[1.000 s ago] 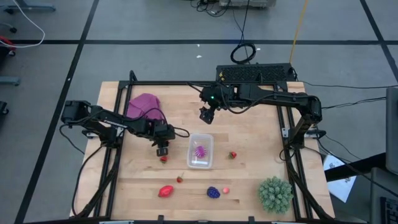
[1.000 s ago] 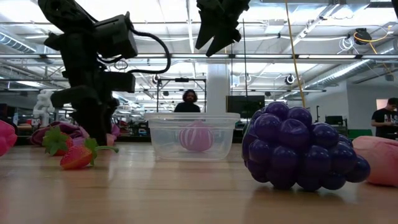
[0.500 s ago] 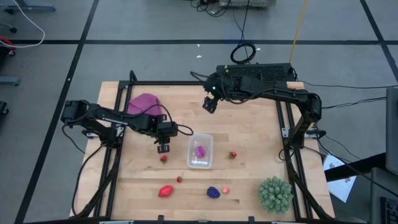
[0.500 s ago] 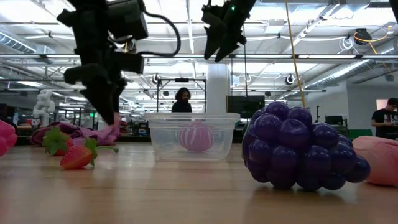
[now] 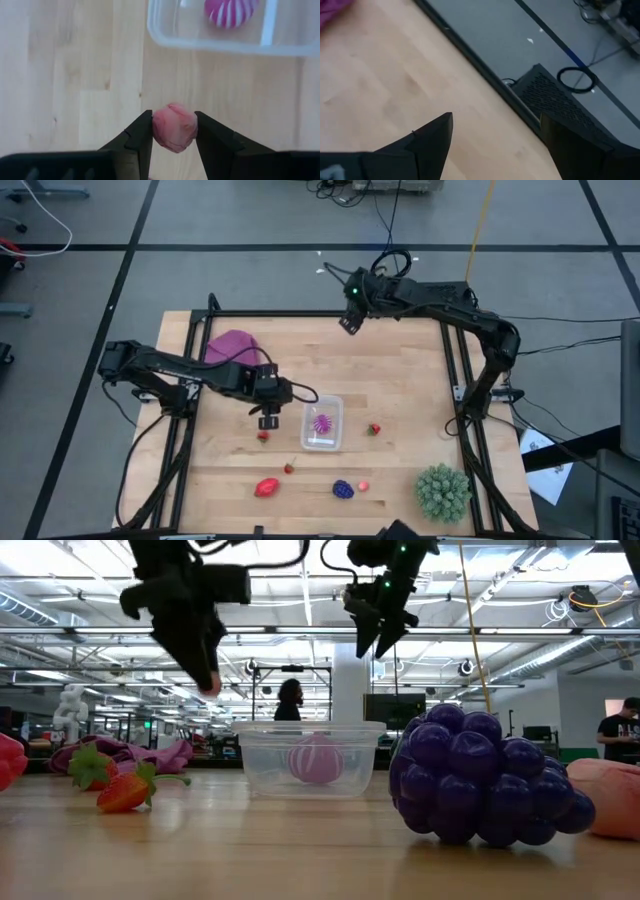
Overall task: Pick and placing Produce into tupperware
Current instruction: Put the top left peach into the transparent bin
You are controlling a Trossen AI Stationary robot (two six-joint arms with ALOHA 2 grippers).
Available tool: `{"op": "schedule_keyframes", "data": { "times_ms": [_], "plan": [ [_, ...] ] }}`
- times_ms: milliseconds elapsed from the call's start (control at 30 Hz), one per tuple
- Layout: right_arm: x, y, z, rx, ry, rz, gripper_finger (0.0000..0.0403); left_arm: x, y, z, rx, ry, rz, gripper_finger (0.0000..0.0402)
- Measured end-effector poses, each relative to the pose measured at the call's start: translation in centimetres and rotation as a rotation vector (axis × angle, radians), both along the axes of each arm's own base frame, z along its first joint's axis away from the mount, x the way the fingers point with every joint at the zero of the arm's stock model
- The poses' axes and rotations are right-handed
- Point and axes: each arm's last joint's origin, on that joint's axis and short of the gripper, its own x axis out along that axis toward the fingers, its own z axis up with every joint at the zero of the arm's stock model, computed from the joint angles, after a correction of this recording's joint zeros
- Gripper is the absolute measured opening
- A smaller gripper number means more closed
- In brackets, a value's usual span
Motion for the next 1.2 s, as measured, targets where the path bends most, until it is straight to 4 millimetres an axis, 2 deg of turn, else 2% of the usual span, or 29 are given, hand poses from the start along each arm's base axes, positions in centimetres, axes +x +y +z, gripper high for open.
{"op": "schedule_keyframes", "data": {
  "times_ms": [300, 467, 600, 733, 867, 1033, 1200],
  "plan": [
    [-2.0, -3.2, 0.0, 0.006, -0.011, -0.117, 0.0293, 1.8, -2.1, 3.7, -0.018, -0.178, -0.068, 0.0129],
    [-2.5, -4.0, 0.0, 0.009, -0.013, -0.142, 0.0293, 3.0, -2.8, 4.6, -0.054, -0.257, -0.102, 0.0129],
    [-2.7, -4.2, 0.0, 0.009, -0.012, -0.151, 0.0293, 4.6, -3.1, 3.4, -0.065, -0.230, -0.117, 0.0129],
    [-2.8, -4.3, 0.0, 0.010, -0.011, -0.153, 0.0293, 6.3, -3.3, 0.7, -0.062, -0.105, -0.149, 0.0129],
    [-3.1, -4.6, 0.0, 0.013, -0.007, -0.165, 0.0293, 7.9, -3.3, -0.3, -0.053, -0.058, -0.151, 0.0129],
    [-3.8, -5.4, -0.1, 0.014, -0.006, -0.194, 0.0293, 8.7, -3.3, -1.2, -0.044, -0.041, -0.165, 0.0129],
    [-5.0, -6.8, -0.1, 0.020, -0.019, -0.262, 0.0293, 9.0, -2.4, -1.7, -0.042, -0.026, -0.140, 0.0129]
  ]
}}
